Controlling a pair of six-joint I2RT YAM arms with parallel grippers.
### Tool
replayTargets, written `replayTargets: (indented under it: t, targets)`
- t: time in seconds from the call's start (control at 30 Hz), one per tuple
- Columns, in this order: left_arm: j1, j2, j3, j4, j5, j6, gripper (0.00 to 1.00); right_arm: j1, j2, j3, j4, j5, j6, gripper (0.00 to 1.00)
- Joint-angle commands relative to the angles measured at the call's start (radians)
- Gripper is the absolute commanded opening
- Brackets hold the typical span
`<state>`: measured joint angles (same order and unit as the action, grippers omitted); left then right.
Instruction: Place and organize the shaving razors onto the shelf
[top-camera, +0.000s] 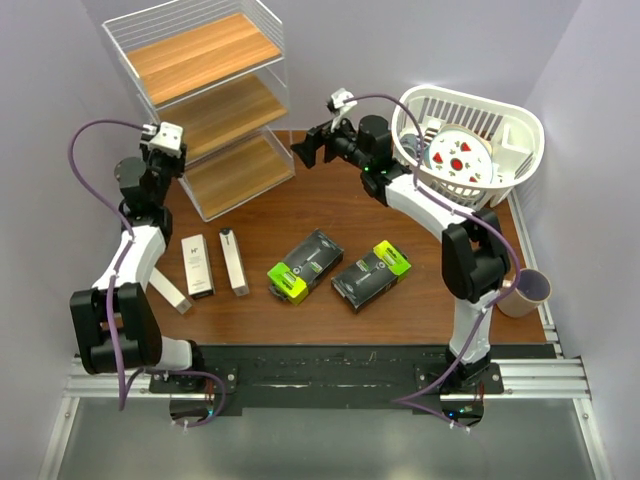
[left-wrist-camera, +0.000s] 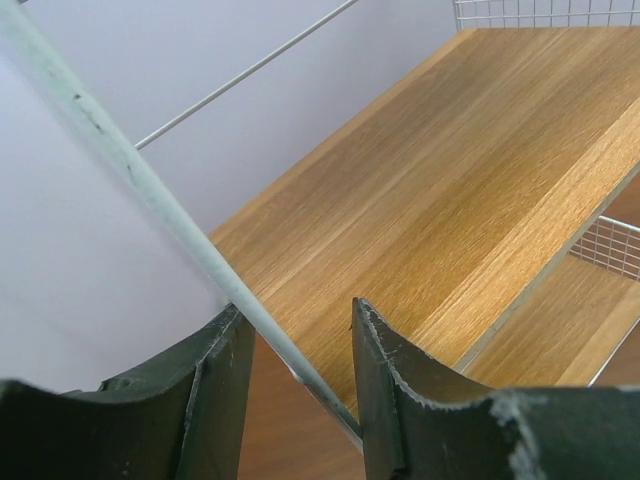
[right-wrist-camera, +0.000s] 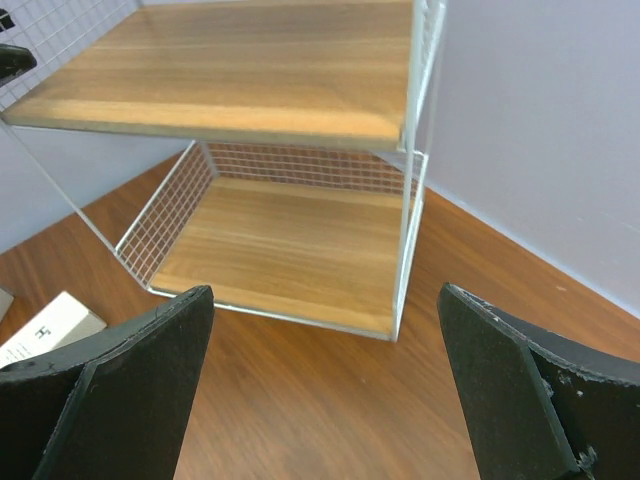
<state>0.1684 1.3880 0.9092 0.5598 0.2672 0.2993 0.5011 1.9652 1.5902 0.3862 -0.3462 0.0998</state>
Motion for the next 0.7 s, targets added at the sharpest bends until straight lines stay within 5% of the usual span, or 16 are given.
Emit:
replayTargets:
  t: [0.0,0.23,0.6,0.67]
  targets:
    - [-0.093,0.026,0.042,-0.028,0.391,0.043,0.04,-0.033,-0.095,-0.033,-0.032,0.038,-0.041,0.99]
    - [-0.185,0.094,0.083,-0.009,0.458,0.057,0.03,-0.087,-0.163,-0.104,-0.09,0.041,-0.051,0.99]
    - [-0.254,0.267,0.232,0.04,0.368,-0.025,0.04,-0.116,-0.249,-0.2,-0.153,0.072,-0.133,0.99]
    - [-0.254,0.263,0.221,0.04,0.339,-0.029,0.11,-0.119,-0.25,-0.202,-0.156,0.082,-0.15,0.99]
